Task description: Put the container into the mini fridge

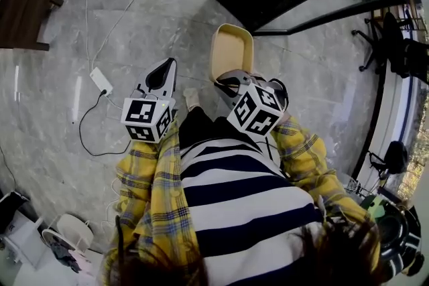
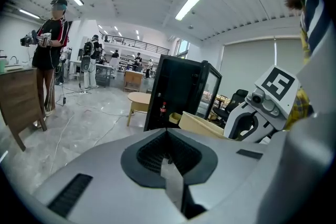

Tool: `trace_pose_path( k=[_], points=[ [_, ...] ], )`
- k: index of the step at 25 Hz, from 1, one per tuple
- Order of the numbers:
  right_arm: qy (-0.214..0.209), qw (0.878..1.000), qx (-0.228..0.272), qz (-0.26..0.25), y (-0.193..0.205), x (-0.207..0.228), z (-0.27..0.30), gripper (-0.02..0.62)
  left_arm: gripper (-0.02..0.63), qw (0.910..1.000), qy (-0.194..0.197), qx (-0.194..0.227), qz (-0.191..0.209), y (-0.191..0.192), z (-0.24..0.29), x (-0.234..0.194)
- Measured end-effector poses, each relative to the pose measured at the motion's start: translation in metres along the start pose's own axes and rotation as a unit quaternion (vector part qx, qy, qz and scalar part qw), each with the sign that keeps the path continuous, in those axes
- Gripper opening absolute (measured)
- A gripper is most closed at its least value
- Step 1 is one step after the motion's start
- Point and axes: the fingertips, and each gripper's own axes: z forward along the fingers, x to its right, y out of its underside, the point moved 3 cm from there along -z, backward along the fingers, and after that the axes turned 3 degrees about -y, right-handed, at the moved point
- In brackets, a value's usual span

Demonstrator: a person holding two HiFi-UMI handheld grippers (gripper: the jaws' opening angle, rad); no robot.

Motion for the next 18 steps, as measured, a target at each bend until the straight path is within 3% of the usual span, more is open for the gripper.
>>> trace_pose_path(
  k=[11, 18],
  points=[
    [-0.001, 0.999, -0.016, 0.028, -0.010, 0.073, 0.046, 0.031, 0.017, 0.9997, 0.004, -0.025, -0.001, -0.002, 0.050, -0.050],
    [-0.001, 0.999, -0.022, 0.041, 0.006, 0.139, 0.070, 0.031, 0.017, 0.9993, -0.019, -0.033, 0.007, -0.007, 0.096, -0.066]
  ],
)
